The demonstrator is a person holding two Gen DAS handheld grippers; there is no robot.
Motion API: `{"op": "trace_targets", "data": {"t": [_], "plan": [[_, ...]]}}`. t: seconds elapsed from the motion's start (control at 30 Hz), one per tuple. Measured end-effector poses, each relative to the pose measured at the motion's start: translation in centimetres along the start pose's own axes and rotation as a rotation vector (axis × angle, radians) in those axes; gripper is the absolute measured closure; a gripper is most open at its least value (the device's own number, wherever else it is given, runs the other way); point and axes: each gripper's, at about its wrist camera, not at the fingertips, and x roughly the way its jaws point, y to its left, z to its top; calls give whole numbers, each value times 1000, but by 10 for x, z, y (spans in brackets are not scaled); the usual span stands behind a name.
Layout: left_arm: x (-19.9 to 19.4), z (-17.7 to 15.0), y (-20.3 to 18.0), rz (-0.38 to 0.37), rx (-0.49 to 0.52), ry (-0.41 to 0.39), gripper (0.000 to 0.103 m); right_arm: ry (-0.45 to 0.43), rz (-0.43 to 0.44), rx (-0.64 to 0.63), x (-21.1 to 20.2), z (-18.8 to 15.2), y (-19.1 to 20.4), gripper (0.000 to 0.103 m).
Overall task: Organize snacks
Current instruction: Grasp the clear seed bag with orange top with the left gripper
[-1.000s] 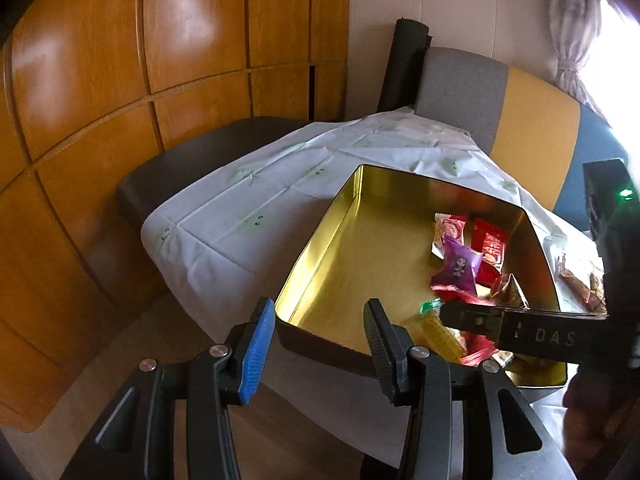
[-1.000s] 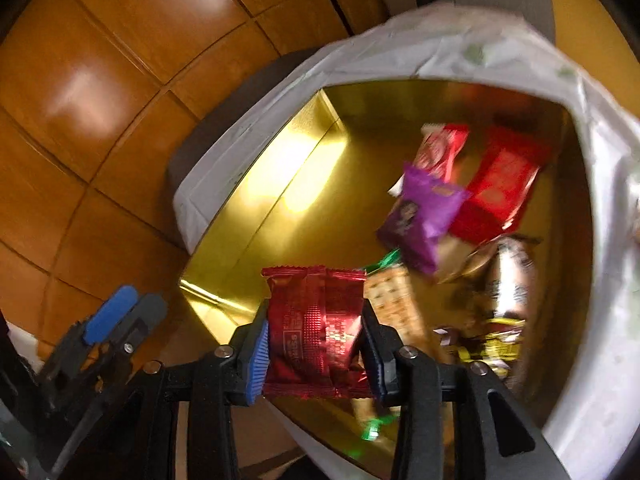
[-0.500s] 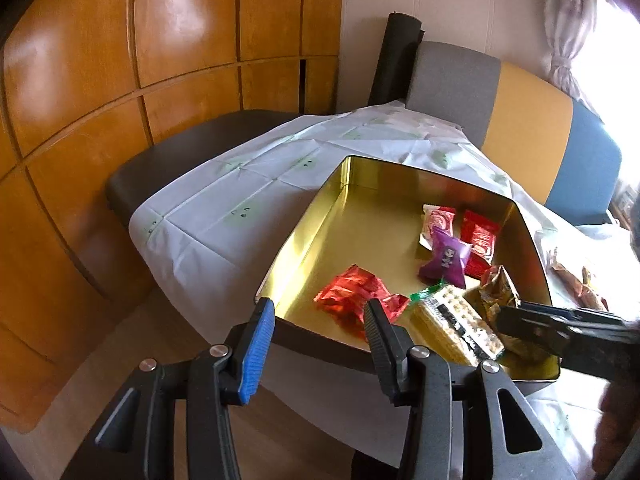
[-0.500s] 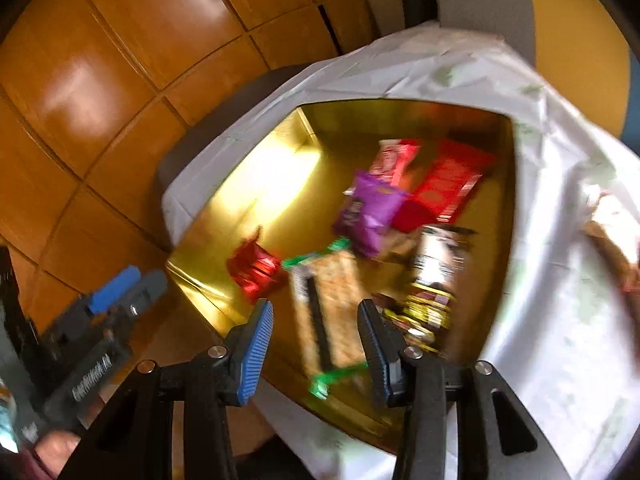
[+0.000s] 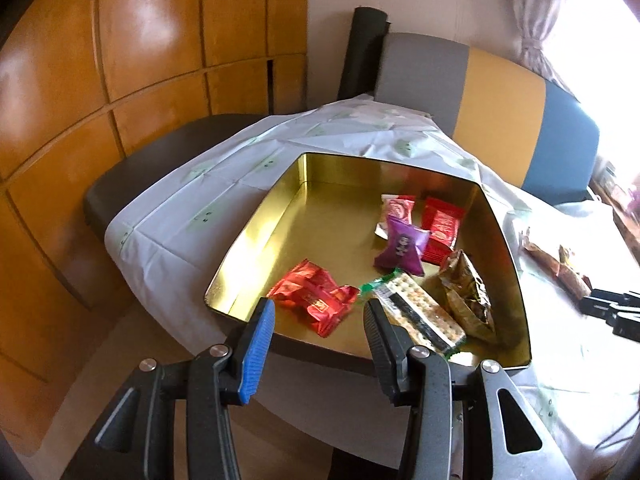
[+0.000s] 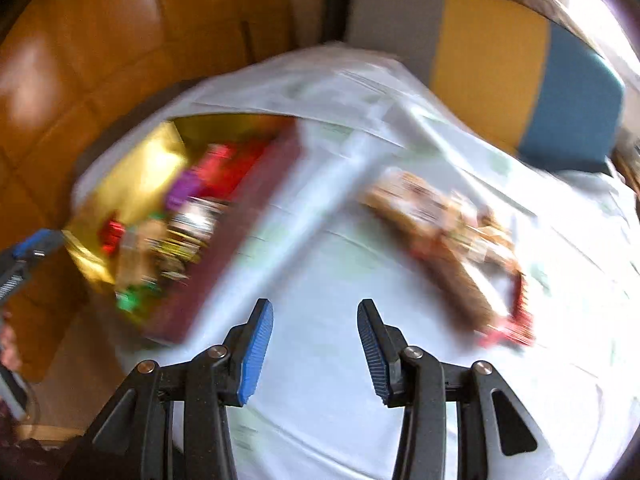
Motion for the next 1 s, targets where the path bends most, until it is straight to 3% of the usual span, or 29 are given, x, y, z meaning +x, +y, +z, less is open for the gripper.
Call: {"op": "trace_targets", "data": {"t": [0.27, 0.37, 0.43, 0.63, 1.0], "plan": [[-6, 2, -15, -25, 54, -6, 56, 17, -155, 190, -9, -28, -115, 58], [-12, 4, -31, -56, 87, -14, 56, 4, -190, 320, -10, -43, -156, 58], [-16, 6, -44, -85, 120, -16, 56, 55, -234, 426, -5, -49, -177, 58], [-23, 8, -89, -194, 219, 2, 56, 50, -206, 546, -4, -49, -194, 58], [-26, 5, -178, -346, 426, 51, 54, 57, -186, 574, -7, -49, -193, 58]]}}
